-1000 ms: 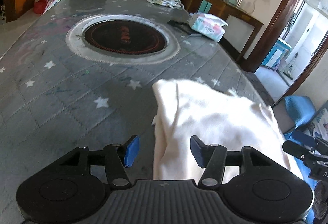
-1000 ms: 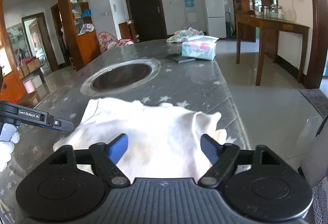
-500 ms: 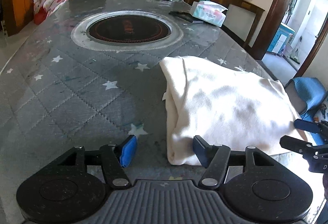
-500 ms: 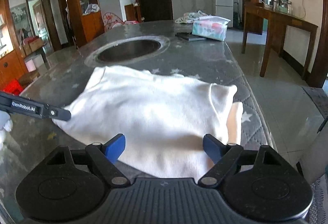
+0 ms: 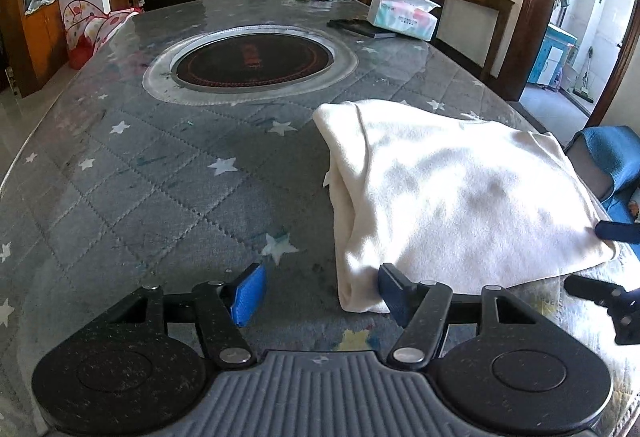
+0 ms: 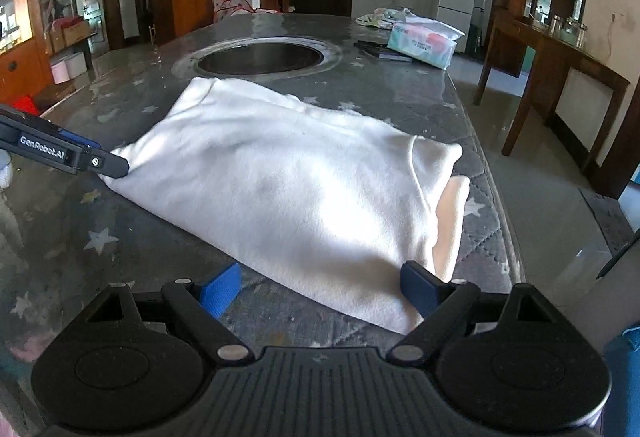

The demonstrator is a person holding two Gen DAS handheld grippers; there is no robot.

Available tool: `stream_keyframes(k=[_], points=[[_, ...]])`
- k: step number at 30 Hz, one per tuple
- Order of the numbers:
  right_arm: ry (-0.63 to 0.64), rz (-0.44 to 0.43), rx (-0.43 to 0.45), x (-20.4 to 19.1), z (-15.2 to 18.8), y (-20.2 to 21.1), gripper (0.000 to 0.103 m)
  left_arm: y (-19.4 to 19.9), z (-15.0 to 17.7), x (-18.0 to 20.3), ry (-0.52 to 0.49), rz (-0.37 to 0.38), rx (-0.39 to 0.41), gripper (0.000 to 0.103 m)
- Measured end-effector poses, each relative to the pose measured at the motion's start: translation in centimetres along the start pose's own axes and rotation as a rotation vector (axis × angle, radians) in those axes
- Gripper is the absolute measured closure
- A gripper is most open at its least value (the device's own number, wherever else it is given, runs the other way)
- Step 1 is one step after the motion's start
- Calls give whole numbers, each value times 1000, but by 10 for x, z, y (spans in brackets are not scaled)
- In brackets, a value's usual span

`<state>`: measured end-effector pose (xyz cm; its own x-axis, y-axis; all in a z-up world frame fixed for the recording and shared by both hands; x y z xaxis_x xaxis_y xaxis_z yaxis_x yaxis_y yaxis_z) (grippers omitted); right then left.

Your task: Fold clothes

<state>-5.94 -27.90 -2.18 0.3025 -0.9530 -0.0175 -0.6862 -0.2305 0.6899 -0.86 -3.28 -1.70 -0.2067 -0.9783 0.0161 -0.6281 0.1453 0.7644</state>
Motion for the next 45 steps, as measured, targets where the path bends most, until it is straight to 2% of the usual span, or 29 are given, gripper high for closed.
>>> stream_keyframes(k=[5,9,18,28,34,38,45], points=[[-17,-4,50,10,-27,8,13,2,-4,1,-4,-1,-5,37],[-21,14,71,18,-52,-4,12,7,-11,6,-14,3,5,37],[-31,35,44,29,-97,-66,12,-3,-27,26,-66,23,14,35],[-59,80,-8,45,-110,-119,12,-18,-23,26,-78,45,-27,35],[-81,92,3,48,-112,-121,10,-20,-22,24,-77,52,-33,34],[-53,51,37,36,-118,-113,10,-21,-22,24,-71,53,-35,33],[-13,32,6,17,-124,-132,9,-22,-23,25,-73,49,-39,33]])
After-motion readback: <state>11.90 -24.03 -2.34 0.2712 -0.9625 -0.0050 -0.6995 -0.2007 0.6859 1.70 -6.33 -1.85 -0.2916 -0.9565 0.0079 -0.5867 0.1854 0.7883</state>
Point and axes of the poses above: each gripper's, at about its wrist camera, not at the fingertips, and y roughly against the way its jaws point, x to its right, z to its underside, the point moved 6 cm from there along -y, roughly the way its jaws point, and after that the axes turned 4 degrees about -z, right-handed, at the moved point
